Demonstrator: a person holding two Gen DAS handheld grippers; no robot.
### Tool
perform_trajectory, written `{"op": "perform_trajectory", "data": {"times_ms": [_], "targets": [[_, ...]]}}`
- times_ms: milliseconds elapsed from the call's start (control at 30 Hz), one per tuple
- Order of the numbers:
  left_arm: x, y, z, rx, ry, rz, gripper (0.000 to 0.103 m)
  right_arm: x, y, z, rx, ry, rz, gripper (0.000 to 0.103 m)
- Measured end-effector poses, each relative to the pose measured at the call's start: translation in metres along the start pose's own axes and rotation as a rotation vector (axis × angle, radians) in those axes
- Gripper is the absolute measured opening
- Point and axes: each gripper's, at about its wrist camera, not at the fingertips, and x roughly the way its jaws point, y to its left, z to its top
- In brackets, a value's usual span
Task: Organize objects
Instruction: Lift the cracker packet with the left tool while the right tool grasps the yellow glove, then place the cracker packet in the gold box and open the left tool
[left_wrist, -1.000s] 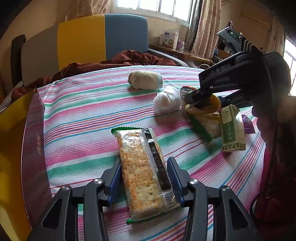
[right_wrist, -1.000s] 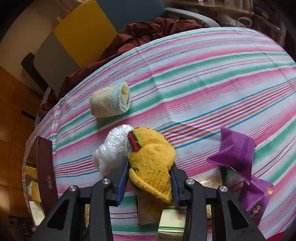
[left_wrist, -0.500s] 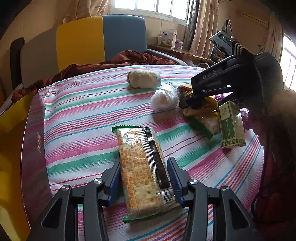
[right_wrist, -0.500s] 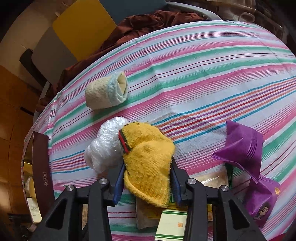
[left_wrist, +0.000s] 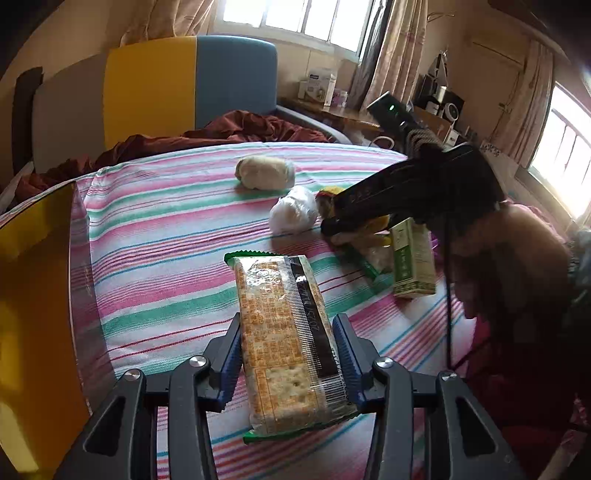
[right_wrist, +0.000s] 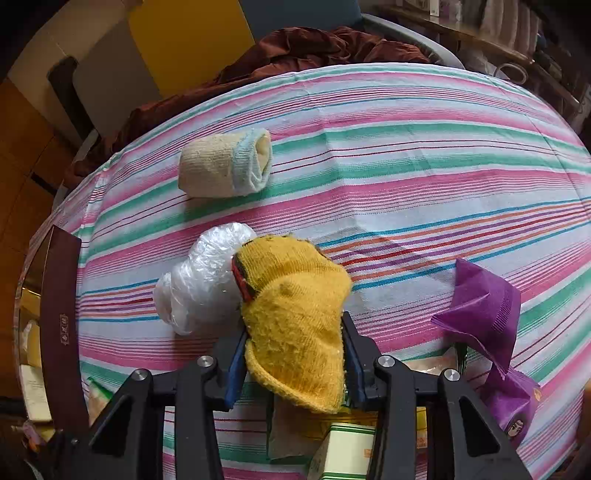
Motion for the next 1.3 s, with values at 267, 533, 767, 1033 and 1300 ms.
{"op": "perform_trajectory", "data": {"times_ms": [267,533,767,1033,1300], "targets": [[-0.069,0.064,0.027,-0.176,-0.059,-0.008,0.047,0.004,0.013,-0.002,-0.073,-0.01,-0.058,0.045],[-0.075,0.202,0.036,-0.426,0.044,0.163,0.047,0.005,0.022,-0.005,-0.132,-0.018,-0.092,0.049],[-0.054,0.271,0.042,-0.495,0.124,0.282,0.047,-0.001,0.022,-0.011,-0.153,-0.02,-0.109,0.049],[-0.023,0.32,0.035,-0.573,0.216,0.391,0.049,0.006,0.029,-0.009,-0.155,-0.02,-0.111,0.049],[-0.063,0.299,0.026,-0.601,0.098,0.363,0.066,0.006,0.028,-0.007,-0.16,-0.02,-0.114,0.049]]}}
